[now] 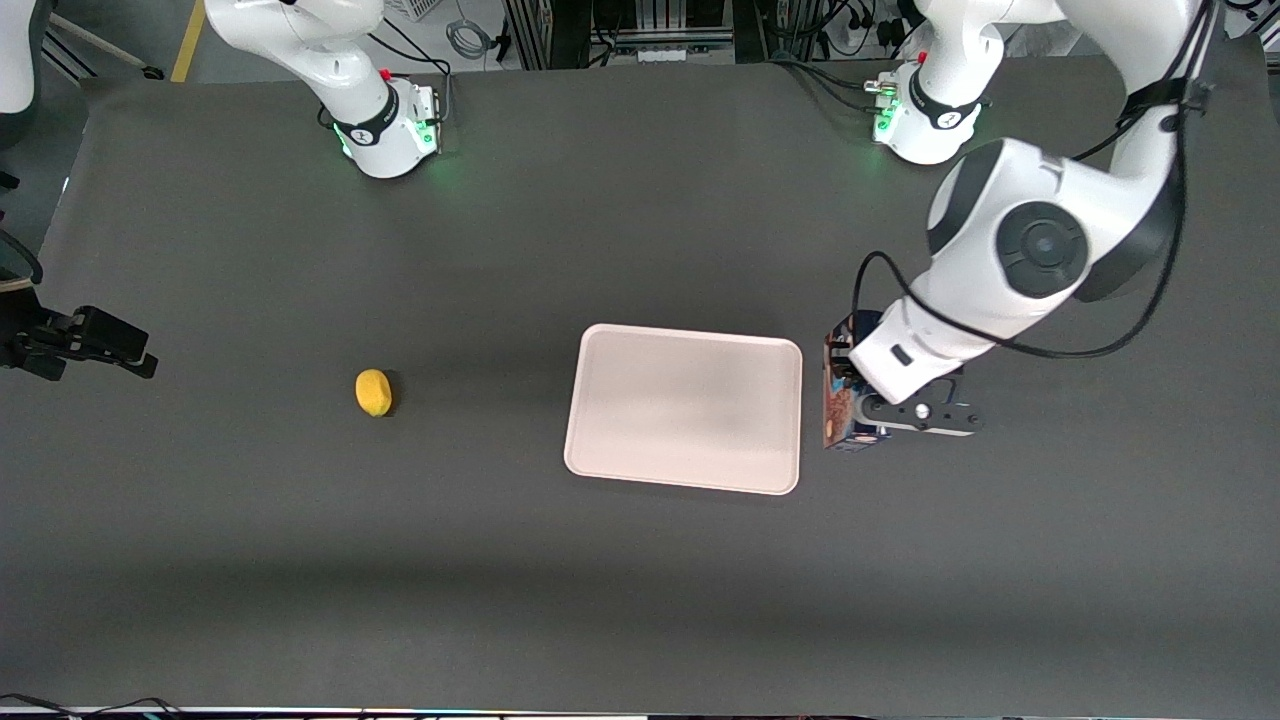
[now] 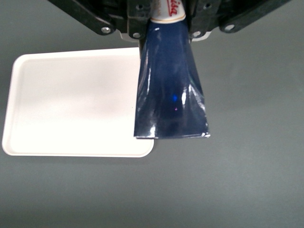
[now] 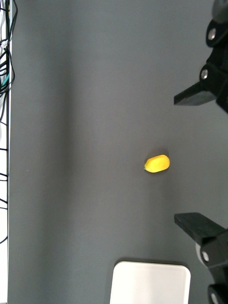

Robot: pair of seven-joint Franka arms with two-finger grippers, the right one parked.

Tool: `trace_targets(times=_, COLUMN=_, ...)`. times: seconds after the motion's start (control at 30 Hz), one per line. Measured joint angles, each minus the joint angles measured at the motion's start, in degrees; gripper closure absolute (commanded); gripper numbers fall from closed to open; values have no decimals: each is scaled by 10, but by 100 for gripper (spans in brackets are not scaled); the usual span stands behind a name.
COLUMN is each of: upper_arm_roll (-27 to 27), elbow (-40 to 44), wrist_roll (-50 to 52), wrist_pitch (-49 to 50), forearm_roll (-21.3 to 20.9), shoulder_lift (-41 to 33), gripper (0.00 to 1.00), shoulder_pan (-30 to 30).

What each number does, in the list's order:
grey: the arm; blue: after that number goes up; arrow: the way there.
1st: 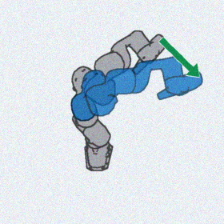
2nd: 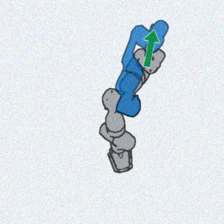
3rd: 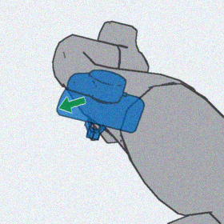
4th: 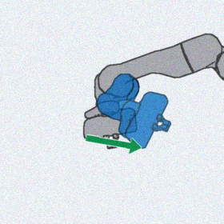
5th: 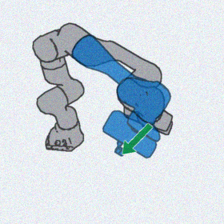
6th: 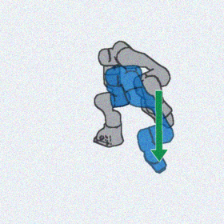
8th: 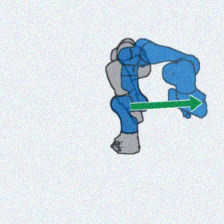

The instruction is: Place cookie box on tray

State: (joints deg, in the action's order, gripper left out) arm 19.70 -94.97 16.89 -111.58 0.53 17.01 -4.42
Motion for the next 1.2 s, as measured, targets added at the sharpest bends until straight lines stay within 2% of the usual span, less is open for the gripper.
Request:
trace_targets(times=0.37, upper_arm_roll=5, elbow=-34, wrist_roll=46, wrist_pitch=-104, forearm_roll=-48, shoulder_lift=68, gripper=74, shoulder_pan=-39)
trace_targets(times=0.77, upper_arm_roll=6, elbow=-83, wrist_roll=69, wrist_pitch=-193, forearm_roll=-54, shoulder_lift=111, gripper=74, shoulder_pan=-56)
trace_targets(times=1.2, upper_arm_roll=6, elbow=-90, wrist_roll=75, wrist_pitch=-223, forearm_roll=-55, shoulder_lift=126, gripper=73, shoulder_pan=-59)
